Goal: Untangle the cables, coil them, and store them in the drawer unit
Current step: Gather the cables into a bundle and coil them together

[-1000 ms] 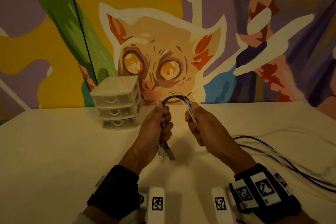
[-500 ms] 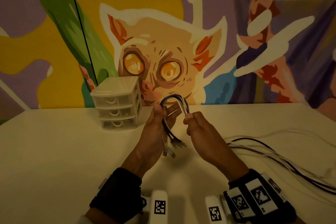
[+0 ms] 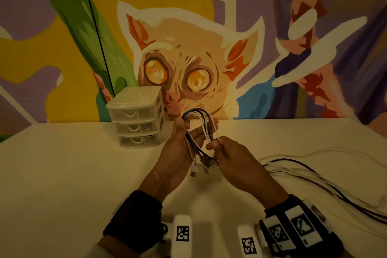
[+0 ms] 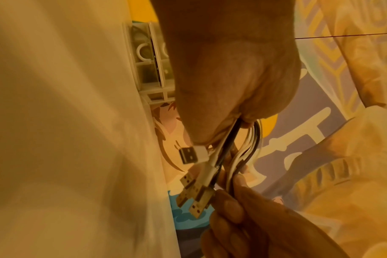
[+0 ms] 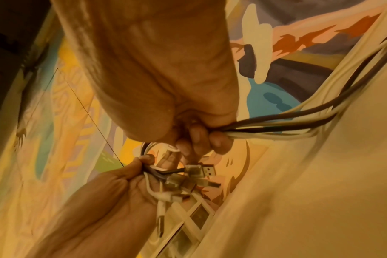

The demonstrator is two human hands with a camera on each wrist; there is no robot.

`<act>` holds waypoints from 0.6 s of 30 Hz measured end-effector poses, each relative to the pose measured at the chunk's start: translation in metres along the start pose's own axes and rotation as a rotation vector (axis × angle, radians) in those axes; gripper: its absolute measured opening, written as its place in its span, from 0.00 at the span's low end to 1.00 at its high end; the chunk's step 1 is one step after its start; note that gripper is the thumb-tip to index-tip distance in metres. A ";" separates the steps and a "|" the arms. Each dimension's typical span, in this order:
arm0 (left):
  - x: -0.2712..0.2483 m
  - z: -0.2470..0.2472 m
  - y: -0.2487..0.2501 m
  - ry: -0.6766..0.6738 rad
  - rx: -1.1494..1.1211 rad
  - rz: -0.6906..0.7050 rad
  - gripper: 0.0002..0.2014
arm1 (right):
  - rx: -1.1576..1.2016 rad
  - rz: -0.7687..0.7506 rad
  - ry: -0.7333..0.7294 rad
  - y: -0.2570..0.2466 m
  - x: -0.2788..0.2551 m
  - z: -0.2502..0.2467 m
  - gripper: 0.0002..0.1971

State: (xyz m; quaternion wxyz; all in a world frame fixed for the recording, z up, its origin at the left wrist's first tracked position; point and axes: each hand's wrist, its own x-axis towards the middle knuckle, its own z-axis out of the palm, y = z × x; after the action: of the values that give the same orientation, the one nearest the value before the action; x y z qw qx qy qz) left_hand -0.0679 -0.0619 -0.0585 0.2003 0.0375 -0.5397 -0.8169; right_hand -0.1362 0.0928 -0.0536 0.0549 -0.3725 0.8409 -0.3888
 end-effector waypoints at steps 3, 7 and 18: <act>0.001 -0.007 0.001 0.014 -0.029 0.000 0.34 | 0.066 0.003 0.023 -0.009 -0.003 0.005 0.12; -0.004 -0.003 0.002 0.035 -0.042 -0.005 0.31 | 0.120 0.015 0.006 -0.016 -0.006 0.010 0.15; -0.009 0.005 0.003 0.011 0.147 -0.027 0.26 | 0.119 0.022 -0.069 -0.010 -0.003 0.007 0.18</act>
State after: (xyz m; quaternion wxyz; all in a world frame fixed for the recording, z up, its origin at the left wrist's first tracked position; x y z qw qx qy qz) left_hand -0.0597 -0.0553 -0.0549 0.1887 0.0639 -0.5965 -0.7775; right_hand -0.1257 0.0865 -0.0521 0.1103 -0.3725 0.8180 -0.4243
